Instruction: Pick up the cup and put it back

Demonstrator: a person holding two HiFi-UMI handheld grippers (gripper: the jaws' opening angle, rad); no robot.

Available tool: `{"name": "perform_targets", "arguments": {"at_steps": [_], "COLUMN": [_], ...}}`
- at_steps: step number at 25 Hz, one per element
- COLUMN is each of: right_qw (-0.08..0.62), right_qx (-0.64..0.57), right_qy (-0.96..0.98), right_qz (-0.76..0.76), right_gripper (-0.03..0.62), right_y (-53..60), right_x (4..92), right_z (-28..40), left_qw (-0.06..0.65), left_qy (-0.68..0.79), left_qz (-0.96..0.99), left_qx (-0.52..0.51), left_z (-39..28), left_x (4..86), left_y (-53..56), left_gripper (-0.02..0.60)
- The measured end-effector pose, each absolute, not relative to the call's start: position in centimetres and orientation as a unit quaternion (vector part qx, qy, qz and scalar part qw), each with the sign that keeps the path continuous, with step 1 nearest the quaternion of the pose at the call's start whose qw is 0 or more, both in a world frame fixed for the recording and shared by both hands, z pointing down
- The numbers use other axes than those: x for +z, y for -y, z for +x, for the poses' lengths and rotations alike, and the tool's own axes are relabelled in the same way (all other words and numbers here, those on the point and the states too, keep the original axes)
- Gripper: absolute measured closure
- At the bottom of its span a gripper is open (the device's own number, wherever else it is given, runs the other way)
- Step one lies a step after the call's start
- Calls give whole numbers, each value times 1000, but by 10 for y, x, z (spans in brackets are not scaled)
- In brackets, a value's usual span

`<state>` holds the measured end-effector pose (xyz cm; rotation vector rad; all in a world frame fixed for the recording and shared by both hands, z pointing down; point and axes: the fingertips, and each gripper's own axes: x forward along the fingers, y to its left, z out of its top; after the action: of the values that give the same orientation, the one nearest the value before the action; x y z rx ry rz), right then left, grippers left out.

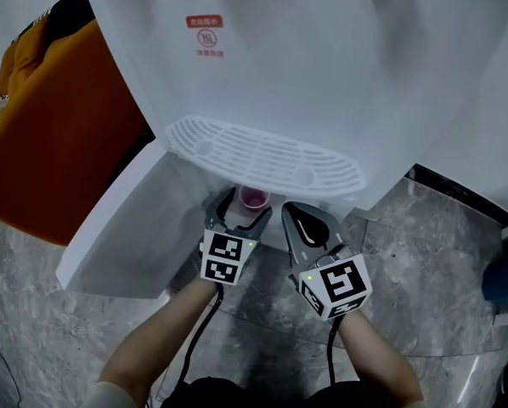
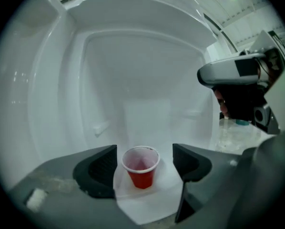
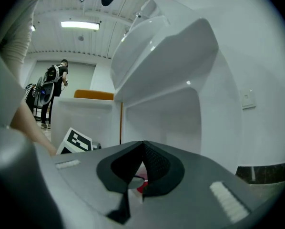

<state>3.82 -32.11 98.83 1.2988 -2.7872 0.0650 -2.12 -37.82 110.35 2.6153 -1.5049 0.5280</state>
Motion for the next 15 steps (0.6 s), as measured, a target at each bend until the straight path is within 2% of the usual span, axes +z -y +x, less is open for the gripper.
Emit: {"name": "perform_targets", "arguments": {"at_steps": [7, 15], "right_qw": [49, 48], "right_qx": [19, 32], "right_qy": [898, 896], "right_qz": [437, 441], "right_gripper": [591, 591], "right_y": [327, 325], "right_x": [997, 999], "right_z": [44, 55], "left_qw": [79, 58], "left_qy": [507, 532], "left_qz": [840, 824], "left_qx": [175, 187], "left_z": [-17, -21], "left_x": [1124, 1128], "left_y": [398, 408], "left_gripper": [215, 213]}}
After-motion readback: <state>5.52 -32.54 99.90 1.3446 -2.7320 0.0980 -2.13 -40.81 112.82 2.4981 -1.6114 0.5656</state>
